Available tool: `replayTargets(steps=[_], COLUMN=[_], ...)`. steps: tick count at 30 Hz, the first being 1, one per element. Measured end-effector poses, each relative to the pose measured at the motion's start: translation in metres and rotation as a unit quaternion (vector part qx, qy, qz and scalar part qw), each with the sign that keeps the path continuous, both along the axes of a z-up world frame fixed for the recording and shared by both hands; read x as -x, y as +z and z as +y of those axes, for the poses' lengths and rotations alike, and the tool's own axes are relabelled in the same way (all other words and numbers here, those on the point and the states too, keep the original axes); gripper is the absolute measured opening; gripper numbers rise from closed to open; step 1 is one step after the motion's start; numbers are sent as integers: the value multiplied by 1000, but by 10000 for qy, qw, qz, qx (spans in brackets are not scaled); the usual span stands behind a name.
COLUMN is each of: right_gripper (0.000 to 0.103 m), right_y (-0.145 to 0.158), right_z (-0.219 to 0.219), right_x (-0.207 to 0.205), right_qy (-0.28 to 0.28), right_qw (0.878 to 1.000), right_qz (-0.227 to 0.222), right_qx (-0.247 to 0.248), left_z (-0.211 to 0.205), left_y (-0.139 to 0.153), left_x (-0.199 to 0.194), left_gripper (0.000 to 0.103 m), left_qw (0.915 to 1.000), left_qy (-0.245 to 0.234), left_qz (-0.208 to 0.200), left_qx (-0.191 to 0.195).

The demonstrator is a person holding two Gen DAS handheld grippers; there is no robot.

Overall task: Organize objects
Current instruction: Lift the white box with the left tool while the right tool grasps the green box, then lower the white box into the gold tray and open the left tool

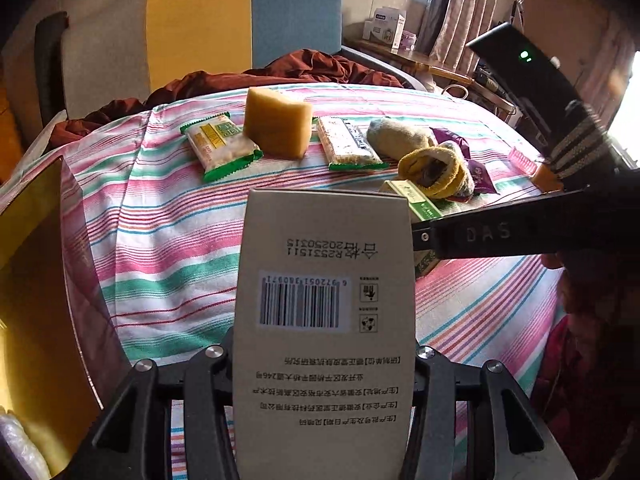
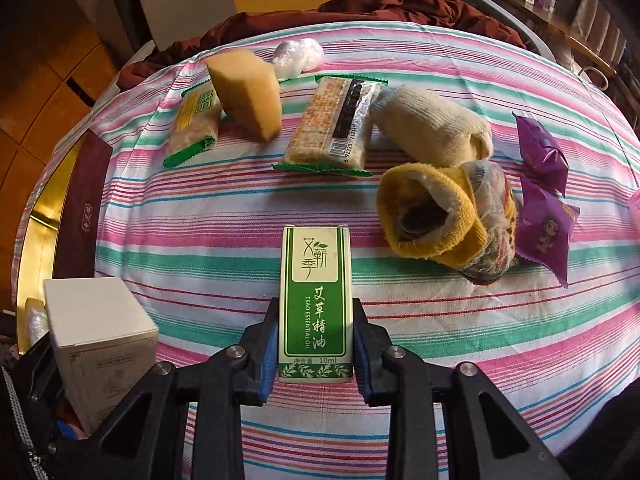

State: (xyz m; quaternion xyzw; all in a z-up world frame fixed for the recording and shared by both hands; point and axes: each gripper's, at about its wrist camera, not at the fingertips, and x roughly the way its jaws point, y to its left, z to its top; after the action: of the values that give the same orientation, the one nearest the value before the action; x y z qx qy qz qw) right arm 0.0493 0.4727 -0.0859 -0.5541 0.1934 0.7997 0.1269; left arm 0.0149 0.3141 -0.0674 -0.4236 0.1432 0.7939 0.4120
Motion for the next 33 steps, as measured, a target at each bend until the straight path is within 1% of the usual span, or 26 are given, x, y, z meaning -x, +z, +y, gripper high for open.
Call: replayTargets(steps=[3, 7, 14, 20, 23, 26, 30, 33], right_gripper=[30, 30, 30, 30, 30, 30, 30, 30], right_y=[0, 0, 0, -1, -3, -3, -2, -4], right_z=[-1, -7, -23, -26, -30, -29, -29, -31], right_x=[0, 2, 7, 7, 11, 9, 8, 10], right_qy=[54, 150, 523, 591, 611, 616, 630, 625], right_qw=[10000, 9998, 9982, 9976, 9973, 9972, 9969, 9969], right_qz=[-14, -15, -41, -61, -73, -78, -96, -97], right_qx=[-46, -100, -281, -351, -393, -410, -462, -462], left_z=[-10, -28, -74, -116, -145, -180, -226, -253], left_y=[17, 33, 54, 67, 71, 72, 66, 51], left_x=[-3, 1, 19, 39, 59, 87, 130, 160], left_gripper=[50, 50, 51, 51, 51, 51, 51, 51], left_qw=[9999, 9994, 9961, 9910, 9878, 9826, 9736, 9664], left_qy=[-3, 184, 754, 1229, 1473, 1812, 2277, 2566], left_qz=[91, 90, 112, 208, 269, 273, 146, -94], left_qx=[-141, -269, -434, -489, -427, -313, -98, 93])
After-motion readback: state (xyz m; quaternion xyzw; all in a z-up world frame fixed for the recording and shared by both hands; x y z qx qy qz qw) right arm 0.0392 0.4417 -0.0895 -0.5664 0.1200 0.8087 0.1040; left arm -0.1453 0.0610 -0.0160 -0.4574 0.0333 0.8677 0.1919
